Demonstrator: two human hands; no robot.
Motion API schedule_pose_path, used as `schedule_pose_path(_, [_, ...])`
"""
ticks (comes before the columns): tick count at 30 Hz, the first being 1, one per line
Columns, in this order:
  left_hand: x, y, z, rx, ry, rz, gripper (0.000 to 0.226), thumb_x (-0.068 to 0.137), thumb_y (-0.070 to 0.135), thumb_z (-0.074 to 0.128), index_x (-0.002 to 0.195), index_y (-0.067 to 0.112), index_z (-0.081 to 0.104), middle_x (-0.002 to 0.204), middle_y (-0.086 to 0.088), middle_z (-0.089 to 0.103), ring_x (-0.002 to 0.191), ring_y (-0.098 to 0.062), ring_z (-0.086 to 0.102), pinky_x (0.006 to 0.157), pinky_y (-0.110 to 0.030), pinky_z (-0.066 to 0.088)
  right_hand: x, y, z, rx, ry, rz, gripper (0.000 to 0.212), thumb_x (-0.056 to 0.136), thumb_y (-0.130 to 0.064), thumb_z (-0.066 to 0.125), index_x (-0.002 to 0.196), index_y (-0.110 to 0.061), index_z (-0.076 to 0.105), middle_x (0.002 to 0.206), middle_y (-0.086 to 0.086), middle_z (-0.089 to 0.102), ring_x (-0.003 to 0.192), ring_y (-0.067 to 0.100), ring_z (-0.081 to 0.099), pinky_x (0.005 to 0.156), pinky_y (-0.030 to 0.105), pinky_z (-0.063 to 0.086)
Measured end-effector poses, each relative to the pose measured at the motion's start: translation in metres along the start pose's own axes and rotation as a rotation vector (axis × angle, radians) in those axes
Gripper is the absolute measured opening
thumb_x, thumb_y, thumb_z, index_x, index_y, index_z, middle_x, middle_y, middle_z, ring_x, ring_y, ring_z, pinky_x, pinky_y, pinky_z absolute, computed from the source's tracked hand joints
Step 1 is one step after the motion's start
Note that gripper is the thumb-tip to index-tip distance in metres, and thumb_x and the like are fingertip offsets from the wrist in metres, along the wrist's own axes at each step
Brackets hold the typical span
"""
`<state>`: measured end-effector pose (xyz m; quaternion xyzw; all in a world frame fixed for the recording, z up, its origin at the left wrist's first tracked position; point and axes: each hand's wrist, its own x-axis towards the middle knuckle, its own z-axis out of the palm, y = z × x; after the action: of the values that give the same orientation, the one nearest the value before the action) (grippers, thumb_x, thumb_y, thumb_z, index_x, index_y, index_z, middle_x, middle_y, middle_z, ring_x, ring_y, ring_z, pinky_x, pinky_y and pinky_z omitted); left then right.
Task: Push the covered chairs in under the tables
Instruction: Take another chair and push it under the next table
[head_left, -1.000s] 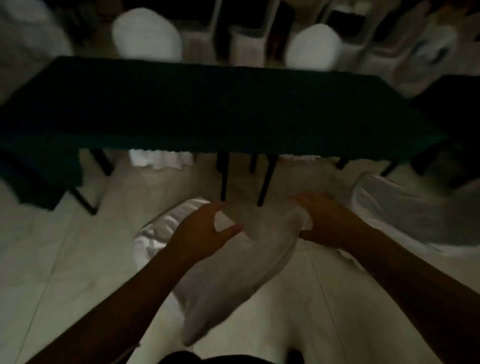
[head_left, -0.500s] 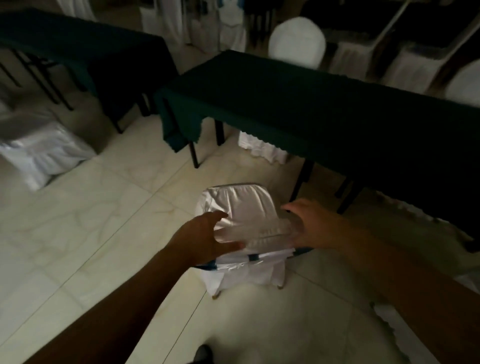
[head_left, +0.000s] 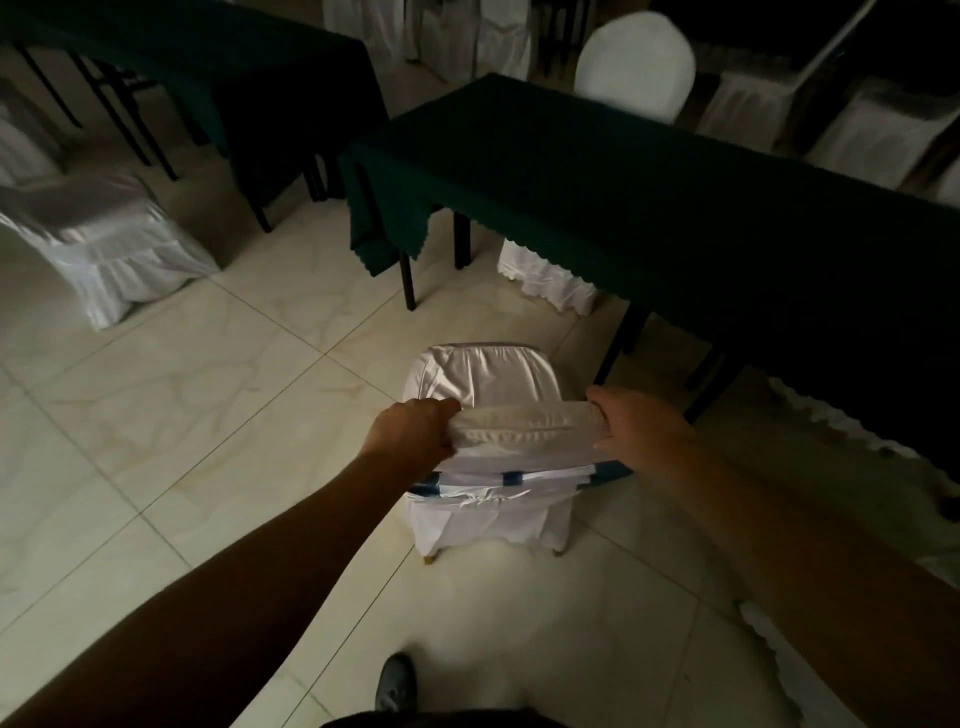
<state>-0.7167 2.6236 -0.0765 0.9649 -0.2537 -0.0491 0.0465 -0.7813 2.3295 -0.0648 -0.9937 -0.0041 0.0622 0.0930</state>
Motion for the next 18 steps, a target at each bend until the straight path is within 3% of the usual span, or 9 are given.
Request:
schedule_pose_path(7, [-0.001, -0.004, 0.002, 0.028, 0.035, 0.02, 0.029, 0.077, 0.044, 0.067, 0.103, 0.033, 0.059, 0.086, 0.001, 0.07, 0.076, -0.022, 0.065, 0.066, -0.032, 0.047, 0.004, 0.0, -0.004, -0.07, -0.007, -0.08, 0.023, 0.077, -0.021, 0.066, 0.089, -0.025, 0.047, 0.085, 0.005, 0.062, 0.076, 0.028, 0.062, 0.058, 0.029, 0.038])
schedule_pose_path(16, [0.001, -0.042, 0.001, 0.036, 0.115, 0.025, 0.026, 0.074, 0.048, 0.067, 0.094, 0.032, 0.063, 0.078, 0.005, 0.07, 0.07, -0.019, 0.065, 0.065, -0.028, 0.043, 0.016, -0.025, -0.009, -0.155, 0.004, -0.154, 0.027, 0.078, -0.023, 0.063, 0.078, -0.03, 0.036, 0.072, -0.002, 0.056, 0.063, 0.021, 0.058, 0.05, 0.026, 0.033])
schedule_pose_path(18, [0.008, -0.059, -0.008, 0.024, 0.114, 0.009, 0.028, 0.072, 0.05, 0.069, 0.094, 0.032, 0.064, 0.079, 0.005, 0.07, 0.073, -0.019, 0.065, 0.066, -0.028, 0.044, 0.025, -0.038, -0.013, -0.163, 0.043, -0.178, 0.028, 0.082, -0.025, 0.059, 0.079, -0.034, 0.033, 0.071, -0.001, 0.058, 0.062, 0.021, 0.058, 0.049, 0.028, 0.038])
